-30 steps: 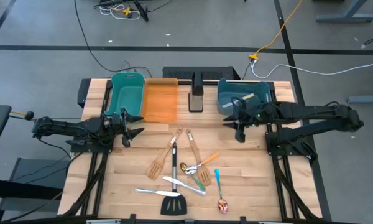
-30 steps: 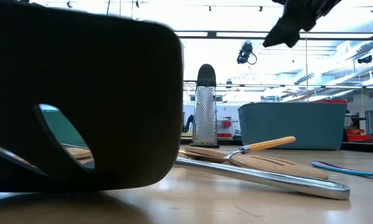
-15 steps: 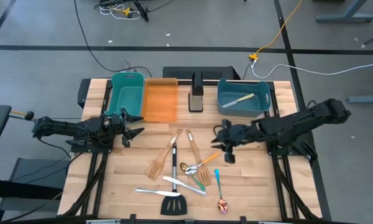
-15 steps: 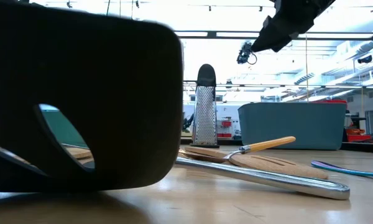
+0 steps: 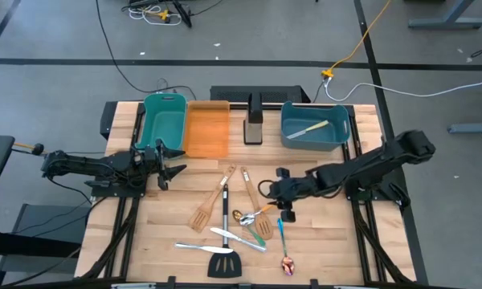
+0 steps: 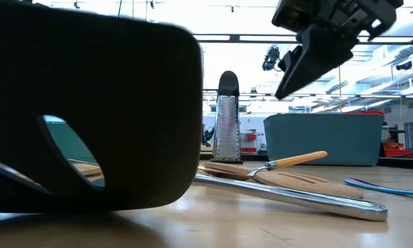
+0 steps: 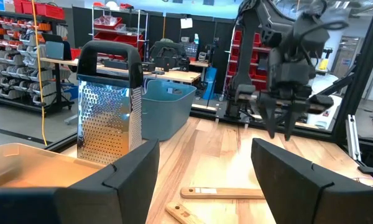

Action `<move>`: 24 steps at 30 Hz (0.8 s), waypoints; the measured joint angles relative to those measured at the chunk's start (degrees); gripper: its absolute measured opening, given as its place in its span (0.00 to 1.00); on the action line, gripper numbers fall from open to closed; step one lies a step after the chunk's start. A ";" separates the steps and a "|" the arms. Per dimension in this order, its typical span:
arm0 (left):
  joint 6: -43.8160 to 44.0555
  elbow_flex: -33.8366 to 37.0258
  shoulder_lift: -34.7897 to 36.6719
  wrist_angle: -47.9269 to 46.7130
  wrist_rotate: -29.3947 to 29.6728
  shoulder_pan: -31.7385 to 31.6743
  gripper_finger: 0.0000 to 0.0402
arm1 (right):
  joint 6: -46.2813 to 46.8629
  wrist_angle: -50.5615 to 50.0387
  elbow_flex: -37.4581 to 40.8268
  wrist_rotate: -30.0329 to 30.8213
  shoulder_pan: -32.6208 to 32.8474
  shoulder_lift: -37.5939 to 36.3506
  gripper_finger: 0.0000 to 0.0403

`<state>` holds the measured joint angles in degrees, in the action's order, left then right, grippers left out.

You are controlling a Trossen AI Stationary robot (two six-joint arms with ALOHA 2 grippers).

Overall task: Pick & Place Kitchen Items
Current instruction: Put the orange spoon into the orange bin

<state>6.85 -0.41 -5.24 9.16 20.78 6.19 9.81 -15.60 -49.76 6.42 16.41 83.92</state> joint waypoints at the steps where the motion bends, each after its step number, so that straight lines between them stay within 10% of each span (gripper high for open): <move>1: 0.01 -0.01 0.00 0.00 0.00 0.00 0.65 | 0.32 0.03 0.00 -0.03 0.01 0.59 0.37; 24: 0.00 0.00 0.00 -0.03 0.00 -0.02 0.65 | -0.33 1.51 0.00 -2.86 0.58 10.38 0.44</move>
<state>6.85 -0.42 -5.24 9.13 20.78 6.17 9.48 -14.09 -49.76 3.55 16.99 94.29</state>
